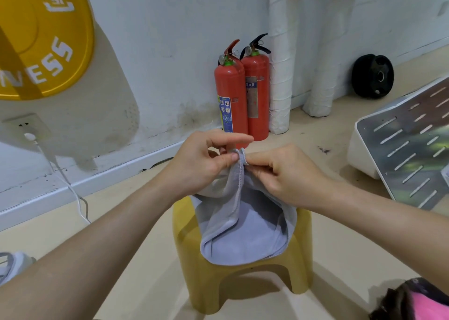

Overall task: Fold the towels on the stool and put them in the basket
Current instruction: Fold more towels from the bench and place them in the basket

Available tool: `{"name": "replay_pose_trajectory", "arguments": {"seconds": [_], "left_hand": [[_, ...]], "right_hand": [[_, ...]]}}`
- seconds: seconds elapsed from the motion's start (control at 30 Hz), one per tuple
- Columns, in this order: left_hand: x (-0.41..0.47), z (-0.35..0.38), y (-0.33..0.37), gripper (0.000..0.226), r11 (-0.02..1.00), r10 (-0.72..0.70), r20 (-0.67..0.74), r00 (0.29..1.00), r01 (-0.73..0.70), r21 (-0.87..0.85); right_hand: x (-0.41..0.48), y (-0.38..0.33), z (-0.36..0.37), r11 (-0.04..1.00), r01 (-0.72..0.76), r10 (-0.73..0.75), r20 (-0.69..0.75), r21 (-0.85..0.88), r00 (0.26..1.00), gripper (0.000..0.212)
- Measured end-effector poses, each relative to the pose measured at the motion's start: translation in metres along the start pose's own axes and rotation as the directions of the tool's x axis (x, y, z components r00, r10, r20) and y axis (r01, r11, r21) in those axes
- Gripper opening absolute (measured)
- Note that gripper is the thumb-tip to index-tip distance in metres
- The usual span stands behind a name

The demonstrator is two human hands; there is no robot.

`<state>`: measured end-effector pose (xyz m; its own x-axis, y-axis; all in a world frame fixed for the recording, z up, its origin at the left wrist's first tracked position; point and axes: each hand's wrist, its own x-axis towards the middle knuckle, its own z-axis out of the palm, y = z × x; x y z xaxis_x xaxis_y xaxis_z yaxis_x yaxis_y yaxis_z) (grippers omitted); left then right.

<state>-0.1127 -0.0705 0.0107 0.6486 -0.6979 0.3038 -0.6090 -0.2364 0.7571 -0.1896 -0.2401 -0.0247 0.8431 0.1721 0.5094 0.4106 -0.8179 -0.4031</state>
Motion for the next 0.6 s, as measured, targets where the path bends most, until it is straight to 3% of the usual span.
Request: {"name": "replay_pose_trajectory", "arguments": {"seconds": [0.23,0.37,0.47,0.53,0.6], "left_hand": [[0.000,-0.004,0.000,0.017,0.999,-0.040,0.030,0.999,0.040,0.032],[0.001,-0.004,0.004,0.015,0.997,-0.018,-0.024,1.000,0.020,0.070],[0.007,-0.009,0.001,0.023,0.998,-0.014,-0.254,0.967,0.027,0.049],[0.014,-0.018,-0.002,0.026,0.997,-0.072,-0.430,0.900,0.048,-0.068],[0.018,-0.030,-0.007,0.023,0.989,-0.116,-0.551,0.826,0.047,-0.138]], "right_hand": [[-0.002,0.001,-0.001,0.993,0.054,-0.052,0.022,-0.107,0.998,0.020],[-0.001,-0.003,0.000,0.998,-0.044,0.046,0.032,-0.047,0.998,0.023],[0.007,0.001,-0.007,0.958,-0.275,0.280,0.070,-0.082,0.957,0.020],[0.011,0.012,-0.016,0.880,-0.430,0.462,0.151,-0.200,0.874,0.027],[0.012,0.024,-0.027,0.801,-0.580,0.597,0.261,-0.146,0.759,0.035]]}}
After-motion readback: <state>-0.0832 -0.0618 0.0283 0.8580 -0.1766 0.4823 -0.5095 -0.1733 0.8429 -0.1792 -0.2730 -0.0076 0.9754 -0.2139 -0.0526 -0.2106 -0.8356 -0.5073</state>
